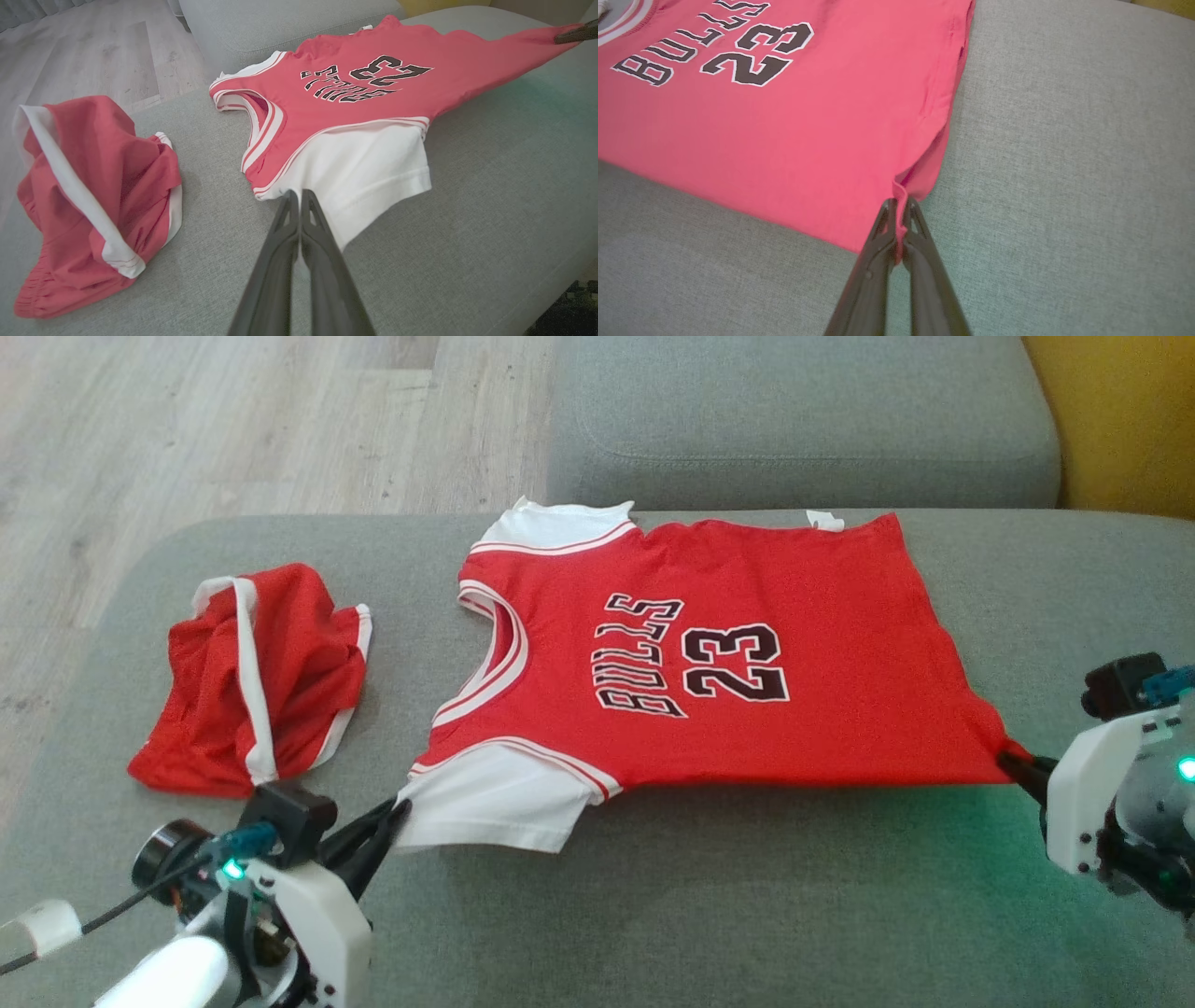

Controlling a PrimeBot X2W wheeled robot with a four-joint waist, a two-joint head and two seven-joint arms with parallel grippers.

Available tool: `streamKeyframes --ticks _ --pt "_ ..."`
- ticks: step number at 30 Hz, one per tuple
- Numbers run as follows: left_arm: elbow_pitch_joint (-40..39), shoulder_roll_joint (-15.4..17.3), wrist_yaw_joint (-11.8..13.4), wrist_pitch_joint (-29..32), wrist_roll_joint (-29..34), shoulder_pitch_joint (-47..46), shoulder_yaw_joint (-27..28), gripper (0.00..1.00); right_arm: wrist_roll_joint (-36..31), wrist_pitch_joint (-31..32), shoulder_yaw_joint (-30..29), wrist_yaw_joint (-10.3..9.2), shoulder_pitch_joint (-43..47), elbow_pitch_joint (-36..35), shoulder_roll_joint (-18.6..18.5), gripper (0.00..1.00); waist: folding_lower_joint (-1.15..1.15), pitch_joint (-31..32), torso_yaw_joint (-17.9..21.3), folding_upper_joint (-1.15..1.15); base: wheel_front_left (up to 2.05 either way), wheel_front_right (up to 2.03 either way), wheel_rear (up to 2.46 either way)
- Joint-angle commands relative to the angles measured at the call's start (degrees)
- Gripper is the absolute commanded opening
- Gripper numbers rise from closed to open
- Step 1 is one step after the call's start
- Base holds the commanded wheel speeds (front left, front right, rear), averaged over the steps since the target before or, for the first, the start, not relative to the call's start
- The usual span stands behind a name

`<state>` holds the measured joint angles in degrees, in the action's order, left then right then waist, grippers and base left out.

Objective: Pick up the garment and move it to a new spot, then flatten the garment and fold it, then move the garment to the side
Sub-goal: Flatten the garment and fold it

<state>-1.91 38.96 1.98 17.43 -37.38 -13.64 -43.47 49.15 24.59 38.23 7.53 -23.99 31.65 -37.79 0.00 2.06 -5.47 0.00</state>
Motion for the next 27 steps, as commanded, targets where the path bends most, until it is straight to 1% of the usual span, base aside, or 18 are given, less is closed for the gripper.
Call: streamKeyframes --ticks 1,5,8,13,20,21,27 --pt "-1.92 2.64 0.67 0.18 0.17 -3.31 3.55 0.00 0.38 0.01 -0.97 -0.04 -0.61 -1.92 -2.39 0.00 0.00 -0.39 0.13 0.00 0.00 0.00 0.00" --pt "-1.77 2.22 1.00 0.78 0.60 -4.80 3.58 0.00 -0.32 0.69 -2.16 -0.04 -1.21 -3.17 -1.92 0.00 0.00 -1.73 0.44 0.00 0.00 0.00 0.00" --pt "-0.33 1.78 0.60 1.46 0.60 -6.85 3.76 0.00 -1.33 1.23 -2.97 -0.04 -2.80 -3.69 -1.01 0.00 0.00 -3.55 0.88 0.00 0.00 0.00 0.00" --pt "3.60 1.02 -1.59 2.94 0.81 -11.90 3.70 0.00 -3.19 2.31 -4.33 -0.04 -6.09 -3.22 0.81 0.00 0.00 -6.79 1.41 0.00 0.00 0.00 0.00" --pt "11.34 -0.84 -5.14 5.08 1.91 -20.17 2.78 0.00 -5.53 3.92 -6.21 -0.04 -11.25 1.02 4.28 0.00 0.00 -10.90 2.15 0.00 0.00 0.00 0.00" --pt "11.34 -0.84 -5.14 5.08 1.91 -20.17 2.78 0.00 -5.53 3.92 -6.21 -0.04 -11.25 1.02 4.28 0.00 0.00 -10.90 2.15 0.00 0.00 0.00 0.00" --pt "18.19 -2.86 -7.55 6.14 4.22 -28.21 0.74 0.00 -7.49 4.12 -6.78 -0.04 -15.87 3.93 6.11 0.00 0.00 -14.99 2.32 0.00 0.00 0.00 0.00"
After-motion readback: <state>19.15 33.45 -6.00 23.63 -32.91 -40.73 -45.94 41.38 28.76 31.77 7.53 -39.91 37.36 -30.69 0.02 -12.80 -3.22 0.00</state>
